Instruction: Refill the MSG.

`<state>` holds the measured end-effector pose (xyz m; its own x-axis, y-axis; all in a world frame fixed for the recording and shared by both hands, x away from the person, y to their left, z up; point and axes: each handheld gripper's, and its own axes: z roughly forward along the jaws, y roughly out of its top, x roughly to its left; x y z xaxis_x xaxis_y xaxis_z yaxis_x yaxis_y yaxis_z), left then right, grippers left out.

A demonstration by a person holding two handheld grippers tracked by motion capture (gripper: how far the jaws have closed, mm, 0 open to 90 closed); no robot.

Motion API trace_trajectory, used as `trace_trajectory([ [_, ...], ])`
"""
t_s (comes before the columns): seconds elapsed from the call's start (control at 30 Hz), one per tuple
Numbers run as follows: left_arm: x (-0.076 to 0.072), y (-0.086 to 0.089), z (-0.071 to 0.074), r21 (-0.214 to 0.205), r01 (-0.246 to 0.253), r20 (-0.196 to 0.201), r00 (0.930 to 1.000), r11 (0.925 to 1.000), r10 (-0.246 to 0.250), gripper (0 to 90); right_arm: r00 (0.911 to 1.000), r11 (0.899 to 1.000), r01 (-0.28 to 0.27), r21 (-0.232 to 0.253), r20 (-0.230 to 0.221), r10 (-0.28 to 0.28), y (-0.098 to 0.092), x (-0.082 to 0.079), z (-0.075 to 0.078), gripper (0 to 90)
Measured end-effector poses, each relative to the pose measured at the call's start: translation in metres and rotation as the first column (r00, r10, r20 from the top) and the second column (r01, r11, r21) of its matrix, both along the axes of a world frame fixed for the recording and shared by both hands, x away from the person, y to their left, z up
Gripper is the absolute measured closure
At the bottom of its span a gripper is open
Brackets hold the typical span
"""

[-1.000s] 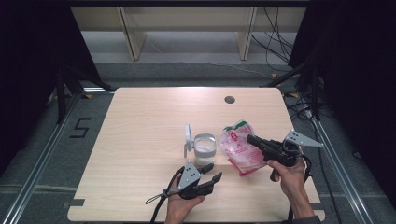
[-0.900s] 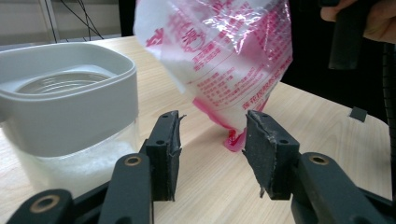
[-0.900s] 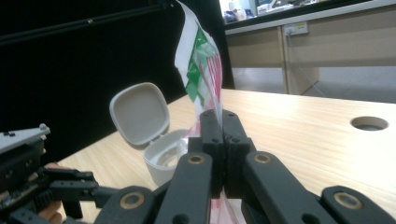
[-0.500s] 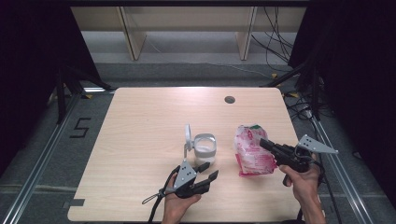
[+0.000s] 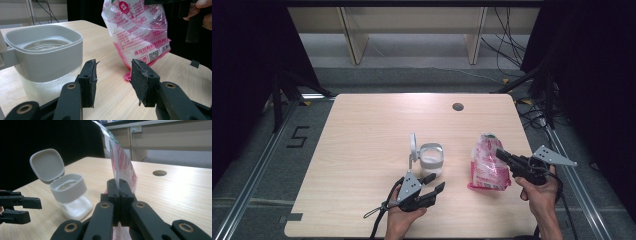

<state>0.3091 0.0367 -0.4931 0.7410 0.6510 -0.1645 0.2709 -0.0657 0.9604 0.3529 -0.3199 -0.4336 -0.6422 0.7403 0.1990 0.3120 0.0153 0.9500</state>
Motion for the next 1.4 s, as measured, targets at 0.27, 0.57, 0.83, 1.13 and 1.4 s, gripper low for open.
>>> trace_trajectory([
  [0.27,0.000,0.002,0.001,0.000,-0.004,0.003,1.0000,1.0000,0.004,55.1,0.9995,0.999,0.030,-0.020,-0.010,-0.030,0.000,0.000,-0.002,90.0],
  [0.57,0.001,0.005,0.001,0.003,-0.008,-0.003,1.0000,1.0000,0.008,55.1,0.9983,0.998,0.054,-0.044,-0.021,-0.055,-0.003,0.001,-0.006,90.0],
  [0.83,0.002,0.007,0.002,0.005,-0.014,-0.004,0.9999,0.9999,0.014,54.3,0.9975,0.991,0.067,-0.114,-0.015,-0.069,-0.002,0.005,-0.012,90.0],
  [1.13,0.002,0.010,0.002,0.017,-0.015,-0.011,0.9998,0.9997,0.015,51.4,0.9909,0.984,0.113,-0.140,-0.057,-0.122,-0.001,0.005,-0.016,90.0],
  [1.4,0.002,0.015,0.003,0.017,-0.028,-0.012,0.9995,0.9995,0.028,49.6,0.9882,0.976,0.129,-0.174,-0.060,-0.141,-0.004,0.008,-0.023,90.0],
])
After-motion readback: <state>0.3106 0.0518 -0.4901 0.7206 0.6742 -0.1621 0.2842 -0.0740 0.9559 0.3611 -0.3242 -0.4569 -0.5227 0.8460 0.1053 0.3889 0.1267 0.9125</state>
